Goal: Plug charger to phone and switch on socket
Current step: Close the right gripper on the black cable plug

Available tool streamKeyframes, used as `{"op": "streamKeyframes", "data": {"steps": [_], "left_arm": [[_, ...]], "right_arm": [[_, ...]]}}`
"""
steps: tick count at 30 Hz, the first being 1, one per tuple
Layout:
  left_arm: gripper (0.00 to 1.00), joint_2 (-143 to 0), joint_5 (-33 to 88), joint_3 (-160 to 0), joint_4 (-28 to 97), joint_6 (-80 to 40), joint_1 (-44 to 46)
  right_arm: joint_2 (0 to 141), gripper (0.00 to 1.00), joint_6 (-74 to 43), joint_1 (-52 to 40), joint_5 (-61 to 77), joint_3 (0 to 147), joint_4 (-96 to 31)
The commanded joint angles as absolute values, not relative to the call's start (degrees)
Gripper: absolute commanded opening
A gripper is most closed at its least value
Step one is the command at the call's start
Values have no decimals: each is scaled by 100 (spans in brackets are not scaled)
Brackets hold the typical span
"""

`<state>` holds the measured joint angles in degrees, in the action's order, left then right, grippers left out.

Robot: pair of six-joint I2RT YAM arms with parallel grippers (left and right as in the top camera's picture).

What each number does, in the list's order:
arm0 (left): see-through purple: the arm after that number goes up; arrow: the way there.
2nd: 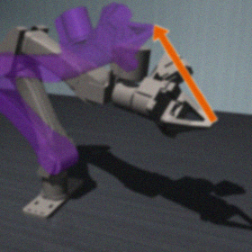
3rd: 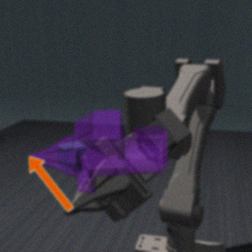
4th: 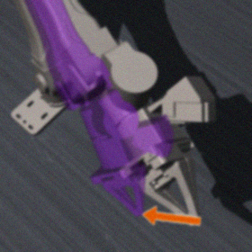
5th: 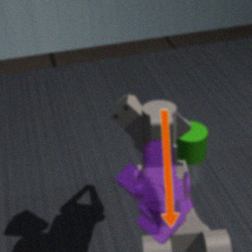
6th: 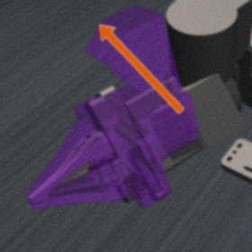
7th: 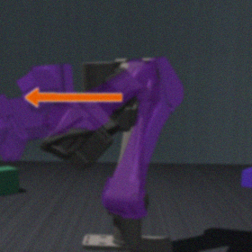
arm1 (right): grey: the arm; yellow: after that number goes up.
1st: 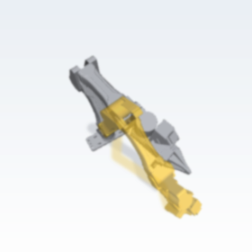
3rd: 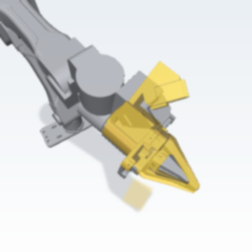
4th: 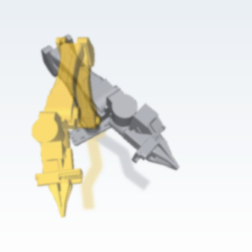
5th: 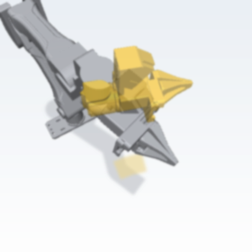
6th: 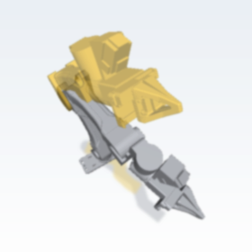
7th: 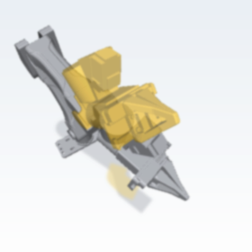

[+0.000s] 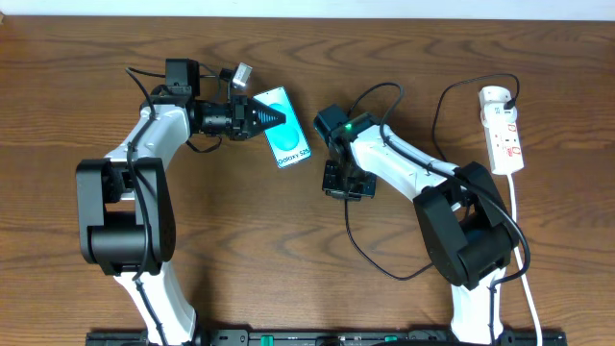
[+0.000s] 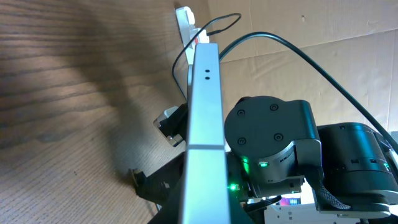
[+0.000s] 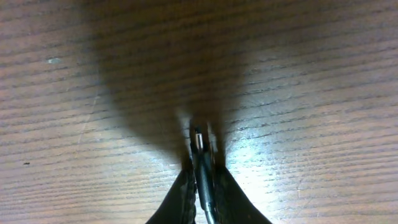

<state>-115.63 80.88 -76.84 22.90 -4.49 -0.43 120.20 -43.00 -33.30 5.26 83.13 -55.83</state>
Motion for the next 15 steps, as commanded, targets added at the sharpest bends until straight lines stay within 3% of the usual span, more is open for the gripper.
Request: {"op": "streamKeyframes", "data": {"steps": [1, 6, 15], "left_arm": [[7, -11522, 8353, -7695, 2303, -475, -56], [7, -11522, 8353, -7695, 2303, -475, -56], [7, -11522, 8353, -7693, 2303, -475, -56]], "right_arm": [[12221, 8, -4278, -3297, 397, 8147, -5485], [12221, 1, -4278, -3297, 397, 8147, -5483], [12221, 1, -4278, -3286, 397, 8147, -5485]]}}
